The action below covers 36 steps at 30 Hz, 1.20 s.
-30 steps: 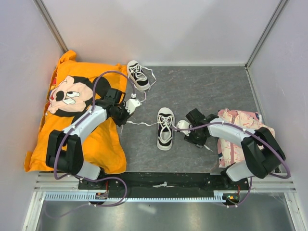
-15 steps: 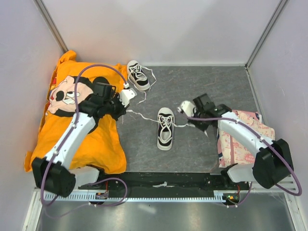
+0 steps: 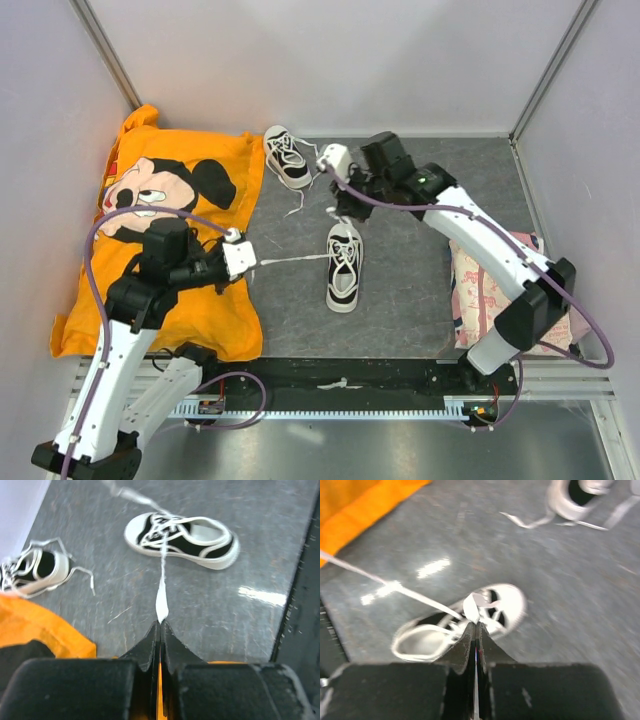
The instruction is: Tie the shoes
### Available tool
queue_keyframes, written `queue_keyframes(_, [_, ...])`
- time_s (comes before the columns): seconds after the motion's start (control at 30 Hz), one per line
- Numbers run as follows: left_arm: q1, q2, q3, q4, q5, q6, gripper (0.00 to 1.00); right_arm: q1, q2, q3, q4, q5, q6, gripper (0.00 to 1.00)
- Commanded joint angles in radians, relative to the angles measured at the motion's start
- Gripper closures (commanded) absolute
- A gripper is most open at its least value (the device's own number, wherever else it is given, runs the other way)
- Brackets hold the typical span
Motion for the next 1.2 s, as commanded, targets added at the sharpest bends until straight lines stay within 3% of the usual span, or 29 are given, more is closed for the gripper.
queue_keyframes(0.0, [-0.005, -0.052, -0.035, -0.139, 0.154, 0.214, 0.99, 0.131, 0.077, 0.059, 0.000, -0.072, 0.060, 1.00])
queue_keyframes(0.27, [-0.019, -0.082, -0.079, -0.302, 0.234, 0.331, 0.98, 0.272, 0.255, 0.118, 0.031, -0.101, 0.080, 1.00])
queue_keyframes(0.73, [-0.031, -0.183, -0.204, -0.396, 0.260, 0.414, 0.98, 0.326, 0.497, 0.127, 0.154, -0.183, 0.184, 0.93])
queue_keyframes(0.97, [-0.036, -0.175, -0.199, -0.394, 0.259, 0.471, 0.98, 0.326, 0.525, 0.136, 0.151, -0.193, 0.195, 0.90])
queue_keyframes(1.03, [-0.034, -0.168, -0.189, -0.362, 0.262, 0.443, 0.98, 0.326, 0.514, 0.128, 0.142, -0.196, 0.184, 0.80])
queue_keyframes(1.07, [-0.036, -0.158, -0.179, -0.347, 0.262, 0.436, 0.98, 0.326, 0.508, 0.128, 0.128, -0.195, 0.181, 0.71])
queue_keyframes(1.1, [-0.036, -0.154, -0.173, -0.322, 0.260, 0.420, 0.98, 0.326, 0.495, 0.131, 0.120, -0.189, 0.178, 0.56])
queue_keyframes(1.17, [-0.034, -0.136, -0.156, -0.291, 0.256, 0.407, 0.98, 0.314, 0.473, 0.147, 0.094, -0.189, 0.178, 0.42])
